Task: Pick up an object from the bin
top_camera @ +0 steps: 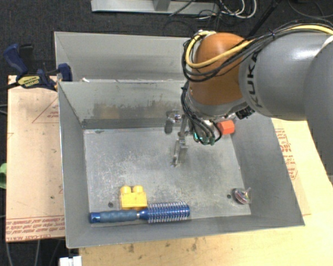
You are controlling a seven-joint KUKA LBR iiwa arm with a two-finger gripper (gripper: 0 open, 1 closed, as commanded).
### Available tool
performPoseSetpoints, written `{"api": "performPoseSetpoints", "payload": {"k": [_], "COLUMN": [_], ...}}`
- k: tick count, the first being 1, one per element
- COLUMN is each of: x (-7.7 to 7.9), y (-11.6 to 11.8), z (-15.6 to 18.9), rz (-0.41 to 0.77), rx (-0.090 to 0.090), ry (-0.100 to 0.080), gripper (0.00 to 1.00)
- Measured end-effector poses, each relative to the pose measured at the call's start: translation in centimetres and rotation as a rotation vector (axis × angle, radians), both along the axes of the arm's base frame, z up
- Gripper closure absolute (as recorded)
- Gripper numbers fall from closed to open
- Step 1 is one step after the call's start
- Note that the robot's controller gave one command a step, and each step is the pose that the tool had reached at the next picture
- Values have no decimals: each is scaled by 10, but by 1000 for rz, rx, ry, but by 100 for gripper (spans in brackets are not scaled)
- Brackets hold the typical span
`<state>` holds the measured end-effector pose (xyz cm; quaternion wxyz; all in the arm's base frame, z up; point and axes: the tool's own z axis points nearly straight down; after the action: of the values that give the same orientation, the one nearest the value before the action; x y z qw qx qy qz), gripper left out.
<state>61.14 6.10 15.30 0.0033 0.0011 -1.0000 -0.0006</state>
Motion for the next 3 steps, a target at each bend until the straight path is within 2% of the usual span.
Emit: {"api": "performPoseSetpoints", "payload": {"k": [1,2,3], "x": [-34,-77,-116], "y": [60,120,121], "z": [-19,-45,-83], "rz": [265,625,594], "rx": [3,5,2], "ry": [-5,-5,-7], "gripper": [0,0,0]}}
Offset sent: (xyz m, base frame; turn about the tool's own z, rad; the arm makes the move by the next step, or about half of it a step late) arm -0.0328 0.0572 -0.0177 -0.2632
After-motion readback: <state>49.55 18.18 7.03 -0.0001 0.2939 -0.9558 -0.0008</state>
